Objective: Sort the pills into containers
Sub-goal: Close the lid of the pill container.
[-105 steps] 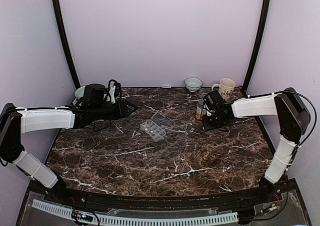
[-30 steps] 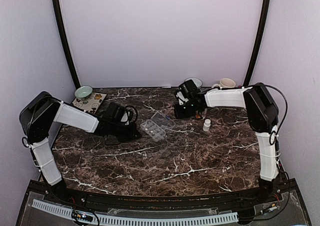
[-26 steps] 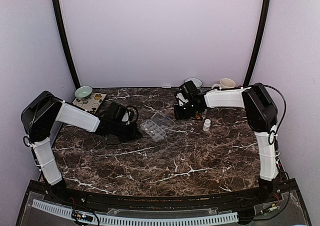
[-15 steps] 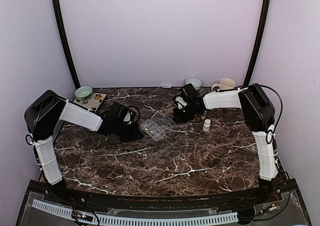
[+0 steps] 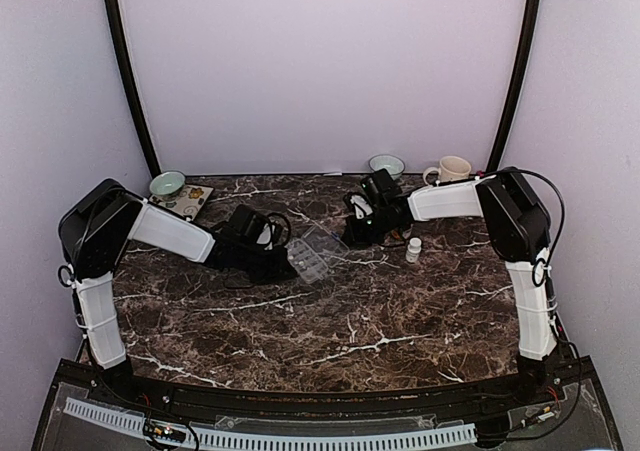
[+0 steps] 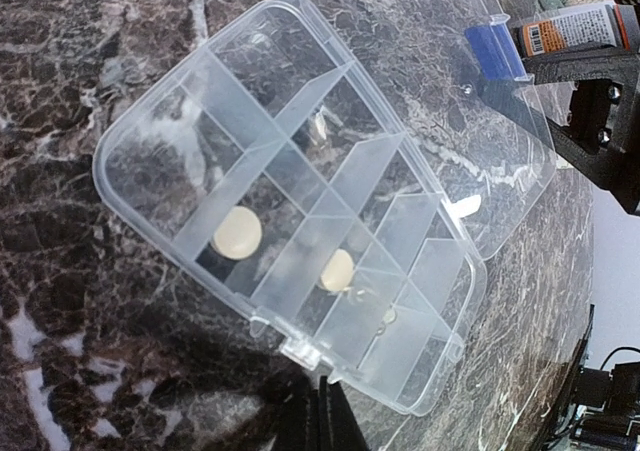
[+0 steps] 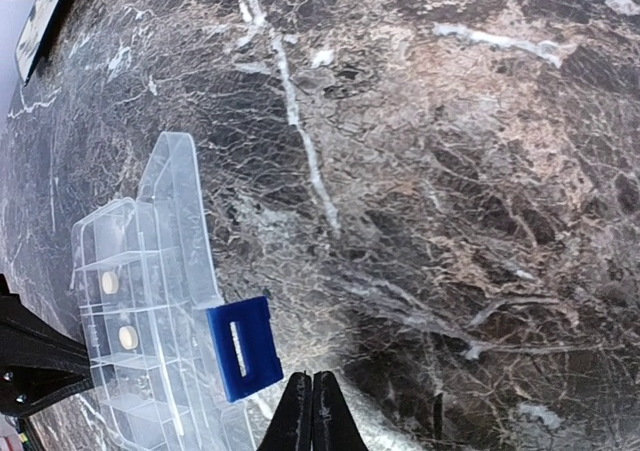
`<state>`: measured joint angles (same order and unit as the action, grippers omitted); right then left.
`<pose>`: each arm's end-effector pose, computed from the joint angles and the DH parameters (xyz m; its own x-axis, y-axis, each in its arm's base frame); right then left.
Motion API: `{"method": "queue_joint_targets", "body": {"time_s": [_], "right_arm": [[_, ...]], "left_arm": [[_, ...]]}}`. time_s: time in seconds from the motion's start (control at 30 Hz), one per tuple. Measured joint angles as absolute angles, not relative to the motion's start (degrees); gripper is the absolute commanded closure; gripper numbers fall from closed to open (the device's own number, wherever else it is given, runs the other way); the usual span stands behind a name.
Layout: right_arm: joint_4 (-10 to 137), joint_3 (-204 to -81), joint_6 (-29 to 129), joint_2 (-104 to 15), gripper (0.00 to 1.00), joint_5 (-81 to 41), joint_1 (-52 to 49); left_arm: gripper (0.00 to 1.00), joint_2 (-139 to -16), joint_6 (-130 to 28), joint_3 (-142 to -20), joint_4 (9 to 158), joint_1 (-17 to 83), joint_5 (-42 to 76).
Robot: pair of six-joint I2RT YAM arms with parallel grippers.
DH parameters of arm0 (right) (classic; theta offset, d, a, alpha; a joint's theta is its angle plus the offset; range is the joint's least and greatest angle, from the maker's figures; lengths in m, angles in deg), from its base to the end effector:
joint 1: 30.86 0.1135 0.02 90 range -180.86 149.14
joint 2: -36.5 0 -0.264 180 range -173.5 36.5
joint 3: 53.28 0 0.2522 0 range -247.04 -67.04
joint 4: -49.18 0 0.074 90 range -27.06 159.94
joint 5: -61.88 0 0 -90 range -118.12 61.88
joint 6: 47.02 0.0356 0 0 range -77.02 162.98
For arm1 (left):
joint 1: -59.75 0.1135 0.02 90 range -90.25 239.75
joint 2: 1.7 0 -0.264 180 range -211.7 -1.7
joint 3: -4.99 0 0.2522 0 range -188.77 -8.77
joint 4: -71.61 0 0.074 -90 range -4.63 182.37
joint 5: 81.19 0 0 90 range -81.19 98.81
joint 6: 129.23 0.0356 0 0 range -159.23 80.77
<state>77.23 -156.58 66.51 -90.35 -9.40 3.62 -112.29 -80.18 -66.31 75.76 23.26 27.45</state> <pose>0.3863 0.2791 0.1396 -0.8720 -0.1401 -0.4691 -0.3843 0.7894 0.4786 0.3038 -0.2388 0.1269 -0.9091 -0.1000 -0.4044 0.2042 0.7391 -0.6419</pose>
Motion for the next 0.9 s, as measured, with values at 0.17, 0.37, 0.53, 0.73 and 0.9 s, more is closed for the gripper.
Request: {"method": "queue_joint_targets", "body": {"time_s": [0.17, 0.37, 0.53, 0.73, 0.9], "right_arm": [[76.0, -156.0, 67.3, -90.3, 0.99, -8.1, 3.6], [74.5, -154.8, 68.0, -90.3, 0.99, -7.0, 3.6], [73.6, -153.6, 68.6, -89.6, 0.99, -6.8, 3.7], [72.8, -153.1, 68.8, -87.8, 0.99, -6.7, 4.5], [72.0, -153.1, 68.8, -86.9, 0.99, -6.7, 5.7]], "left_arm": [[1.0, -112.5, -80.2, -66.6, 75.8, 23.2, 27.6], [1.0, -112.5, -80.2, -66.6, 75.8, 23.2, 27.6], [1.0, -112.5, -80.2, -66.6, 75.8, 23.2, 27.6], [1.0, -112.5, -80.2, -66.6, 75.8, 23.2, 27.6], [1.0, -112.5, -80.2, -66.6, 75.8, 23.2, 27.5]]}}
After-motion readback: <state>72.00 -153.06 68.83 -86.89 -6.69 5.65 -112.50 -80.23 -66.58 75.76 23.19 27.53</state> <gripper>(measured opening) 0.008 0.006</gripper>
